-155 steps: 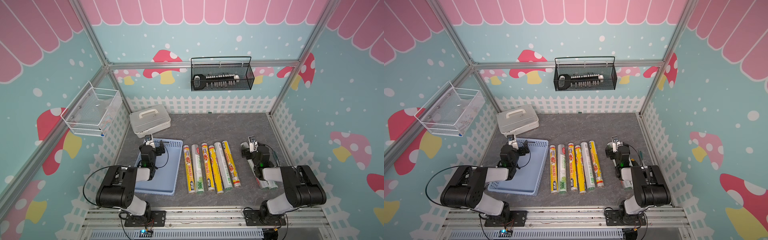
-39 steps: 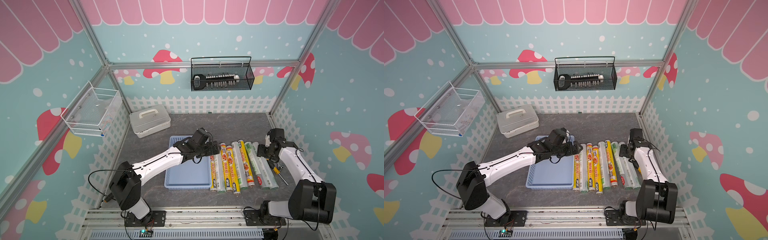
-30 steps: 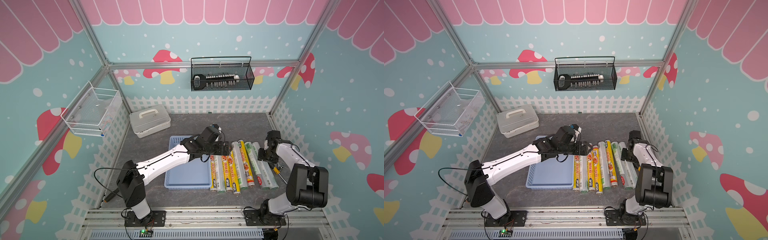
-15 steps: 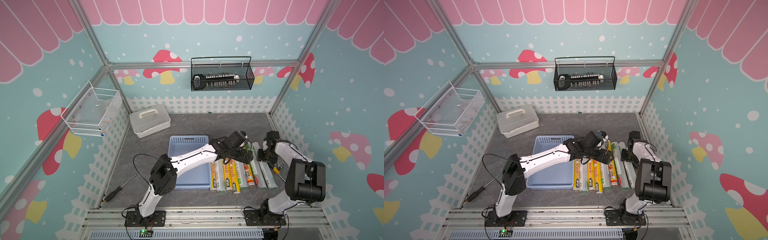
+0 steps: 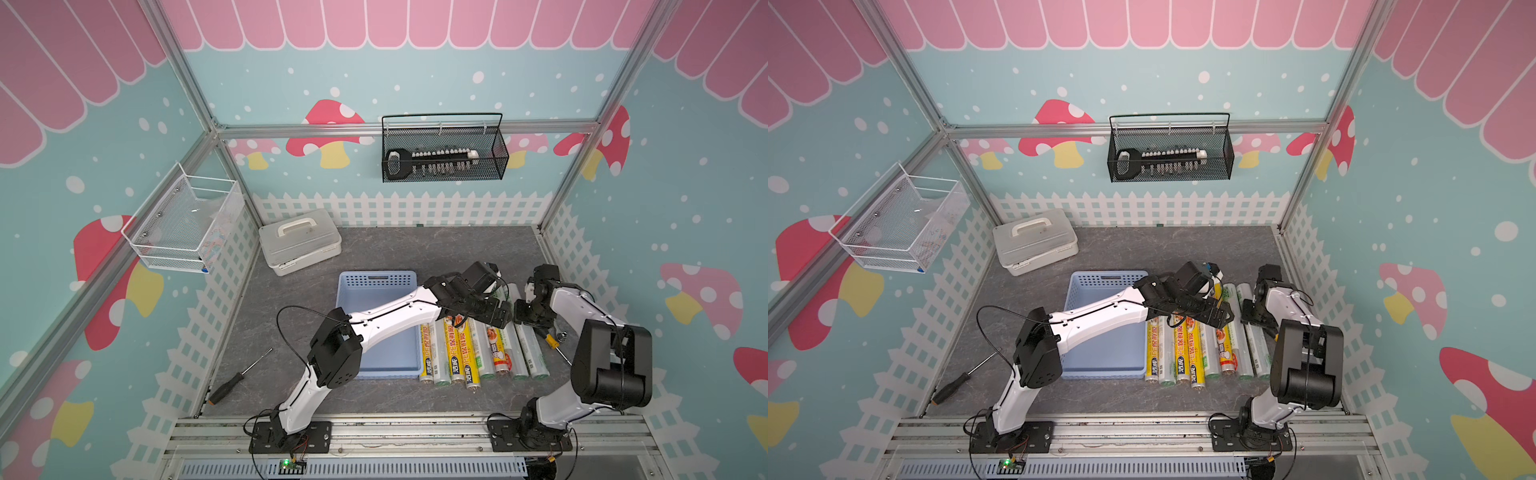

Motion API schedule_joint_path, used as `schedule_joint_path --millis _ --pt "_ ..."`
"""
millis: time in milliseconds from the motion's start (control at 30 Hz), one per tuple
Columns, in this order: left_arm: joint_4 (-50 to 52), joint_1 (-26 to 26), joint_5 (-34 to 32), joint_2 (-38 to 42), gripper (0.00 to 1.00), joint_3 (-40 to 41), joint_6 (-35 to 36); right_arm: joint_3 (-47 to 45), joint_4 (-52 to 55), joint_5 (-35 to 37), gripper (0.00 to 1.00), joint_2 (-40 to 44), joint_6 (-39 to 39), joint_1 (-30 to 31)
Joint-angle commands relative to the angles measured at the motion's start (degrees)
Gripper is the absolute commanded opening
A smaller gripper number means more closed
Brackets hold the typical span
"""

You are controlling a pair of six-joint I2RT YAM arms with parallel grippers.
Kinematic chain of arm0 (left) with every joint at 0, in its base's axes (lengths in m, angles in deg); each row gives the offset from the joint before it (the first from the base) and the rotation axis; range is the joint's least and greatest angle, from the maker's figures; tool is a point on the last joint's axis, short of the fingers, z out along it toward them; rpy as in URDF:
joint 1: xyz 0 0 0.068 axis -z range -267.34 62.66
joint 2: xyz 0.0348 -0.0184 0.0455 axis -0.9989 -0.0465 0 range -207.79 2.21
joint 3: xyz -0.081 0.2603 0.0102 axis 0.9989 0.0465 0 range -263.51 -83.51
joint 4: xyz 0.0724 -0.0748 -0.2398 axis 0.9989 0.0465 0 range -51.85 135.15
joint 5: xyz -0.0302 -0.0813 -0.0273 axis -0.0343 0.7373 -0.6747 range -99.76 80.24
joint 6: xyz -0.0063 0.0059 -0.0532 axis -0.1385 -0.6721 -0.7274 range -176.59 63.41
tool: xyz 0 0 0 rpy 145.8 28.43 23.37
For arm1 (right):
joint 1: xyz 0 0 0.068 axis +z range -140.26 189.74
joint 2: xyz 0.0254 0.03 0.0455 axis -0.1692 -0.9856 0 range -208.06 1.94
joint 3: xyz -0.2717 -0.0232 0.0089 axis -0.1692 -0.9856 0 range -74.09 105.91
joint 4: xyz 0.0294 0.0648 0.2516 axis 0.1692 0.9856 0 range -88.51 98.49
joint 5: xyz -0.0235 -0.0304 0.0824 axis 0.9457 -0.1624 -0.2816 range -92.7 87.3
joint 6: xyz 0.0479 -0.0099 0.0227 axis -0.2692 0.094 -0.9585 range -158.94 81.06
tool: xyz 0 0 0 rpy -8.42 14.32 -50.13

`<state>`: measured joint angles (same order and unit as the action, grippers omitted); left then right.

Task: Put the plastic wrap into the basket
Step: Pick up the plastic wrap from the center of the board.

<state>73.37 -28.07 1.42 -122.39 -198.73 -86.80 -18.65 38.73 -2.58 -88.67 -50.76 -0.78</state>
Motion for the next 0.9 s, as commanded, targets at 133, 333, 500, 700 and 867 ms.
schedule_joint_path --millis 133,333,500,700,867 --pt "1.54 0.28 0.60 -1.69 0.99 -2.25 -0.37 0.64 0.64 -2.33 0.54 -4.58 0.72 0.29" --pt "1.61 0.31 0.95 -2.49 0.99 -3.25 -0.63 1.33 -0.60 -2.41 0.54 -7.90 2.08 0.26" --pt "1.93 0.24 0.56 -2.91 0.99 -3.91 -0.63 1.88 -1.97 -4.08 0.57 -9.26 3.54 0.28" --pt "2.11 0.06 0.86 -3.51 0.99 -4.82 -0.98 2.49 -3.32 -4.54 0.60 -10.25 4.56 0.29" --pt "2.12 -0.03 0.77 -3.64 0.99 -5.04 -1.07 3.22 -3.24 -3.01 0.61 -11.43 5.09 0.41"
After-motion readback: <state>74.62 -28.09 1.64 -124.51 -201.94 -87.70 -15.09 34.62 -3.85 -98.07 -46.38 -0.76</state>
